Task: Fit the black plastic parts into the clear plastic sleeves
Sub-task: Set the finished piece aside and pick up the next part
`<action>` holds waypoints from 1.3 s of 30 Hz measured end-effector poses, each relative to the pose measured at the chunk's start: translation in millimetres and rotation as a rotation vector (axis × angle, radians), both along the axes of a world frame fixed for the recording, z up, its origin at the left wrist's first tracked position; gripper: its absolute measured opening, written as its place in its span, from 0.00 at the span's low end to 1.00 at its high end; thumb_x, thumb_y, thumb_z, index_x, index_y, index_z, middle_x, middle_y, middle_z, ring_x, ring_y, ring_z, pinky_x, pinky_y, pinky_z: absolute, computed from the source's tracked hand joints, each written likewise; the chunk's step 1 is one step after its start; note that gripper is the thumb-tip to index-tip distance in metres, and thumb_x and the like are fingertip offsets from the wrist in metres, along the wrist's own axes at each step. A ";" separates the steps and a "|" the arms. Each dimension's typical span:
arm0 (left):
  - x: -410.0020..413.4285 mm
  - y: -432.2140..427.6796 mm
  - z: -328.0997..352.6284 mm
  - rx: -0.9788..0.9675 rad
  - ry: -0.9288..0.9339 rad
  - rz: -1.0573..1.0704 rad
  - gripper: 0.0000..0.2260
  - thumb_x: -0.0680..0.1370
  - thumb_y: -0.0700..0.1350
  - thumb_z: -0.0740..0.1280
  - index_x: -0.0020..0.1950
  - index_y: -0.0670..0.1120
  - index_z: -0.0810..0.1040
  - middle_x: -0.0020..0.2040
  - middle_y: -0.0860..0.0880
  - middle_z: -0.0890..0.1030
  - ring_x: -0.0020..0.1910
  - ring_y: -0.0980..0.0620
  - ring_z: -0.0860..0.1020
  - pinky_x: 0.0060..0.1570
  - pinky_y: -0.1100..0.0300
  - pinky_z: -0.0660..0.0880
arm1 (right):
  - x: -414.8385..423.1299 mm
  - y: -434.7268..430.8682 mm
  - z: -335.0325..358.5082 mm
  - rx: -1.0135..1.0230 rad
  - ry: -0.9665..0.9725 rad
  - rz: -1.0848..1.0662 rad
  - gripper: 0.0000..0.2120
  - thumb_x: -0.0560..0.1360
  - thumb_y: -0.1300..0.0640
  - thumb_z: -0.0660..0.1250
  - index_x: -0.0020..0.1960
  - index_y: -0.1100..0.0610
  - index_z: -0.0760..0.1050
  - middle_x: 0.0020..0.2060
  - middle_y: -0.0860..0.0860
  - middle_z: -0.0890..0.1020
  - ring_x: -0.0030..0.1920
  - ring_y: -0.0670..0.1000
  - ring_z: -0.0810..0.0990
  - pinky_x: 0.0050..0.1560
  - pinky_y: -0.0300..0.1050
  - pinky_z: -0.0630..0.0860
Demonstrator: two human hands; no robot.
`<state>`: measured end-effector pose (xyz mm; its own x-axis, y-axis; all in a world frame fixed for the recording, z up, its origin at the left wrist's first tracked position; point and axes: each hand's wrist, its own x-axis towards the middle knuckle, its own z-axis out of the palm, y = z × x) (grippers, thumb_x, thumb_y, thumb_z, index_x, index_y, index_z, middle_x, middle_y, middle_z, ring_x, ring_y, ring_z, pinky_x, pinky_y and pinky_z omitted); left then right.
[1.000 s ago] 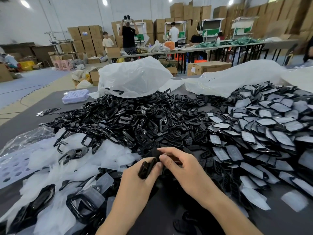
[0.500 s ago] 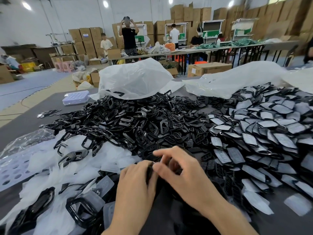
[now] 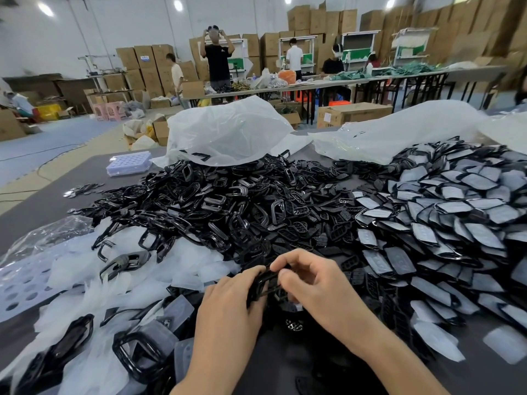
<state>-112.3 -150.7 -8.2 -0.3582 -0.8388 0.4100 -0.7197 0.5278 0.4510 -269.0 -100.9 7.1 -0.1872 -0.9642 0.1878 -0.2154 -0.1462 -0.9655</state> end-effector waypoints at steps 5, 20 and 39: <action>0.4 2.1 -0.2 -0.017 0.075 -0.038 0.18 0.81 0.60 0.52 0.59 0.59 0.79 0.42 0.62 0.78 0.44 0.56 0.75 0.47 0.59 0.69 | -16.0 -2.6 5.9 -0.051 -0.143 -0.148 0.14 0.79 0.61 0.66 0.48 0.42 0.82 0.33 0.45 0.79 0.35 0.44 0.78 0.42 0.33 0.76; 0.7 4.3 1.6 0.071 0.312 -0.162 0.22 0.82 0.60 0.51 0.77 0.65 0.58 0.47 0.62 0.69 0.48 0.59 0.71 0.46 0.62 0.68 | -26.3 -6.8 13.1 -0.118 -0.902 -0.068 0.11 0.81 0.62 0.60 0.60 0.57 0.77 0.43 0.54 0.85 0.39 0.51 0.84 0.35 0.42 0.81; 0.6 3.6 11.2 0.394 0.682 -0.229 0.10 0.80 0.48 0.66 0.50 0.65 0.77 0.46 0.57 0.86 0.46 0.59 0.82 0.48 0.65 0.75 | -10.1 -17.1 -2.7 0.050 -0.609 -0.105 0.14 0.84 0.61 0.62 0.48 0.59 0.86 0.42 0.58 0.85 0.38 0.52 0.85 0.37 0.39 0.81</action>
